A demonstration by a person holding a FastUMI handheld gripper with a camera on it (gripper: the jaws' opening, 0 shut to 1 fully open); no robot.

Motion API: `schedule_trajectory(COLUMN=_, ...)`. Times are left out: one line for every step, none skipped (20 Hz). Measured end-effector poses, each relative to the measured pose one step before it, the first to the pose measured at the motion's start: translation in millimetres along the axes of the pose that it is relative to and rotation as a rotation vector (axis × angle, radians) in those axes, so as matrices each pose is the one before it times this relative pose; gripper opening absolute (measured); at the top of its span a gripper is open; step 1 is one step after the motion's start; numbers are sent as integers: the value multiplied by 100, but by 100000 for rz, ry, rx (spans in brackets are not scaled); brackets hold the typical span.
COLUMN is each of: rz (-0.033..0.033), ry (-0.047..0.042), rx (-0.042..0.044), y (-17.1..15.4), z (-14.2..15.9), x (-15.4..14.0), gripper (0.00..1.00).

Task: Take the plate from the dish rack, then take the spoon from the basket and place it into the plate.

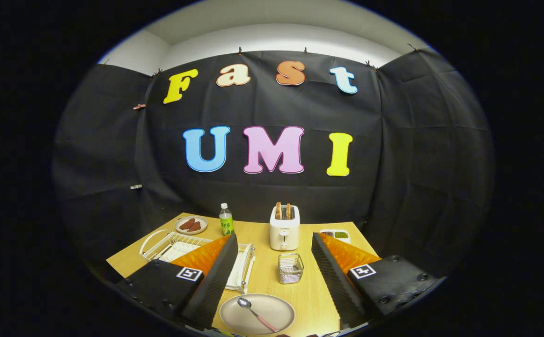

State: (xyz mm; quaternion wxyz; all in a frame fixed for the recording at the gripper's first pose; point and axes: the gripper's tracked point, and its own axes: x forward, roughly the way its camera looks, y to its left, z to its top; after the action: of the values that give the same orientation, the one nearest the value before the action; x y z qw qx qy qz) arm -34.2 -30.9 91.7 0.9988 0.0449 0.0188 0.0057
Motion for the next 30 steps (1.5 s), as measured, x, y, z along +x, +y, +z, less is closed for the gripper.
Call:
schedule_trajectory(rz=1191, ry=1823, rx=742, y=428, z=-602, x=-298, gripper=98)
schedule_trajectory(rz=442, ry=1867, rx=470, y=258, z=-637, x=-200, gripper=98)
schedule_trajectory(rz=-252, ry=-794, rx=67, y=-56, z=148, x=-140, gripper=98)
schedule_trajectory(rz=-778, ry=-3269, rx=-197, y=8, z=595, x=-14, gripper=98)
schedule_trajectory(rz=-284, ry=-2198, rx=-161, y=146, z=477, x=-71, gripper=98)
schedule_trajectory(rz=979, ry=-1577, rx=421, y=582, z=164, x=-335, gripper=98)
schedule_trajectory(rz=1089, ry=-1715, rx=-1604, y=723, z=433, x=-263, gripper=98)
schedule_trajectory(rz=437, ry=-2859, rx=-2728, y=-28, z=517, x=-105, gripper=99)
schedule_trajectory(rz=519, ry=-1416, rx=-1244, y=186, z=229, x=-353, gripper=98)
schedule_trajectory(rz=676, ry=-593, rx=-658, y=525, z=-74, x=-68, gripper=98)
schedule_trajectory(rz=-1175, ry=-42, rx=-2105, y=-71, z=-301, x=-78, gripper=98)
schedule_trajectory(rz=-1608, ry=368, rx=-1043, y=-221, z=-210, x=111, gripper=98)
schedule_trajectory(rz=-561, ry=699, rx=-112, y=234, z=-169, x=87, gripper=98)
schedule_trajectory(rz=-358, ry=402, rx=1221, y=108, z=-87, x=67, gripper=98)
schedule_trajectory(rz=126, ry=30, rx=1669, y=155, z=136, x=118, gripper=98)
schedule_trajectory(rz=50, ry=-370, rx=1727, y=84, z=119, x=55, gripper=98)
schedule_trajectory(rz=62, ry=-27, rx=1119, y=-171, z=-108, x=95, gripper=98)
schedule_trajectory(rz=-621, ry=270, rx=697, y=-192, z=-149, x=59, gripper=97)
schedule_trajectory(rz=-804, ry=528, rx=355, y=-304, z=-271, x=-64, gripper=97)
schedule_trajectory(rz=-968, ry=559, rx=229, y=-306, z=-201, x=-28, gripper=97)
schedule_trajectory(rz=-432, ry=118, rx=278, y=-179, z=-87, x=-74, gripper=97)
schedule_trajectory(rz=-377, ry=-79, rx=545, y=-195, z=19, x=15, gripper=97)
schedule_trajectory(rz=-727, ry=-45, rx=825, y=-431, z=-93, x=70, gripper=97)
schedule_trajectory(rz=-83, ry=-112, rx=1190, y=-258, z=-47, x=-22, gripper=98)
schedule_trajectory(rz=-17, ry=26, rx=953, y=-262, z=-31, x=136, gripper=97)
schedule_trajectory(rz=-376, ry=-8, rx=249, y=-492, z=14, x=146, gripper=98)
schedule_trajectory(rz=-116, ry=-114, rx=-129, y=-515, z=84, x=100, gripper=98)
schedule_trajectory(rz=211, ry=-246, rx=-560, y=-569, z=83, x=88, gripper=98)
schedule_trajectory(rz=858, ry=-341, rx=-62, y=-506, z=158, x=121, gripper=98)
schedule_trajectory(rz=916, ry=-225, rx=-242, y=-568, z=216, x=209, gripper=98)
